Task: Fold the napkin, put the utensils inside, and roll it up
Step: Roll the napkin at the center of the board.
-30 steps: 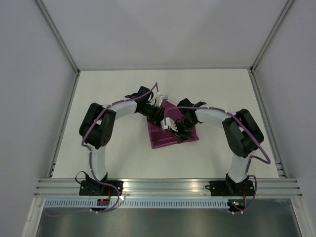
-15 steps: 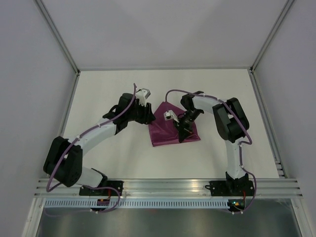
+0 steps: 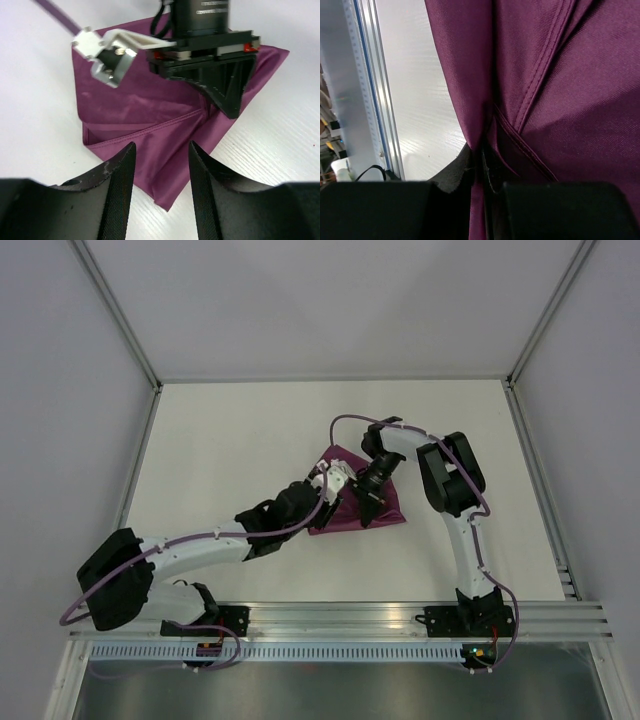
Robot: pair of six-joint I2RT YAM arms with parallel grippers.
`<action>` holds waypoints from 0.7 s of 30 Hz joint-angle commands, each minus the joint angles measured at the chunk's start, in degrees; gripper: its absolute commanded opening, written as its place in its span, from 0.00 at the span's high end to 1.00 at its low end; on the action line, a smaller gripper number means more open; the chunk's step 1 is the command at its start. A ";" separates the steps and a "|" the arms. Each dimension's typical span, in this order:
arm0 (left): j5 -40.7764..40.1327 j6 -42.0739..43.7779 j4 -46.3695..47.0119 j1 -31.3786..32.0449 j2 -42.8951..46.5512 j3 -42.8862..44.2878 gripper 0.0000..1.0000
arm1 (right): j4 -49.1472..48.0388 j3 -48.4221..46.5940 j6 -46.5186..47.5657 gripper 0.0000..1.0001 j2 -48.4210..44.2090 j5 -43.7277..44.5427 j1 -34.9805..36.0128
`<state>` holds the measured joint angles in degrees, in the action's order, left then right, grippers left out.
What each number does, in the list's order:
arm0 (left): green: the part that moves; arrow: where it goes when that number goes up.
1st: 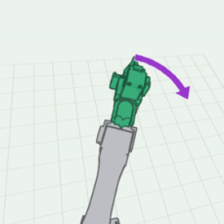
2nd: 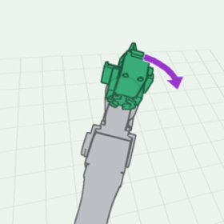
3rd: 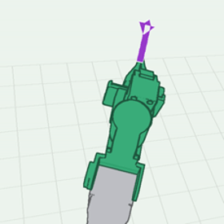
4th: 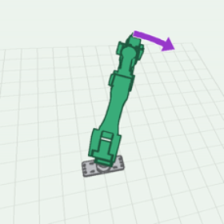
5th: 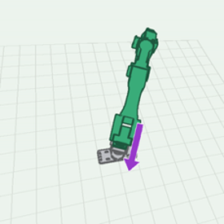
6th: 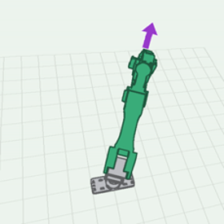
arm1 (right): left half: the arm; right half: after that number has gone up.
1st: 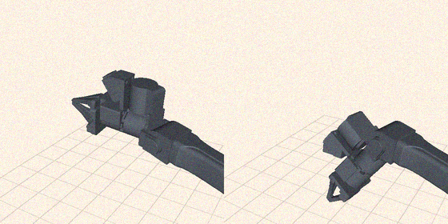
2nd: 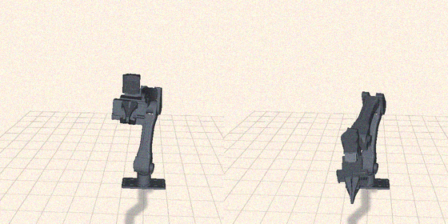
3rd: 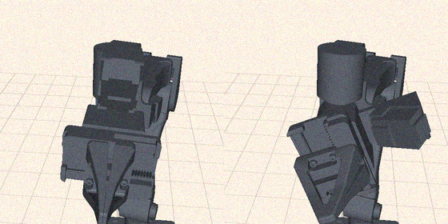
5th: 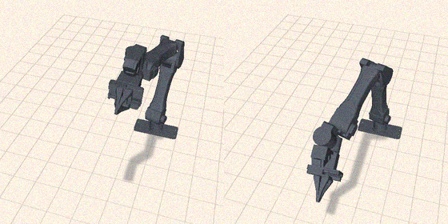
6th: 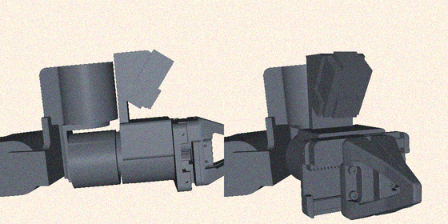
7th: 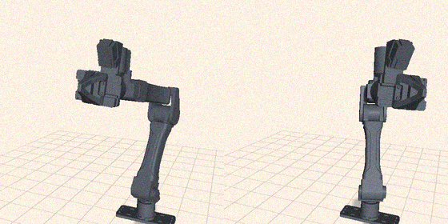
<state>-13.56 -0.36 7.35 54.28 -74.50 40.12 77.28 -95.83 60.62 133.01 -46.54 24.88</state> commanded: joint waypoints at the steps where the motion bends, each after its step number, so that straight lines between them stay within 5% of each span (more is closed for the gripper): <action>1: -7.88 6.68 4.86 4.59 -3.27 0.74 0.48 | -2.13 -2.69 0.64 0.85 4.62 4.53 -0.19; 11: -14.90 16.96 5.82 14.44 -19.62 7.60 0.45 | 2.17 -10.69 -2.00 0.85 11.03 6.38 -0.19; 21: -13.68 23.47 7.23 15.68 -26.66 10.16 0.42 | 6.05 -16.58 -2.70 0.85 15.96 7.70 -0.19</action>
<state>-26.48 18.50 12.19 69.56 -99.50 48.49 90.70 -110.52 55.92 144.81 -46.15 24.84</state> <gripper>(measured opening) 0.572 0.156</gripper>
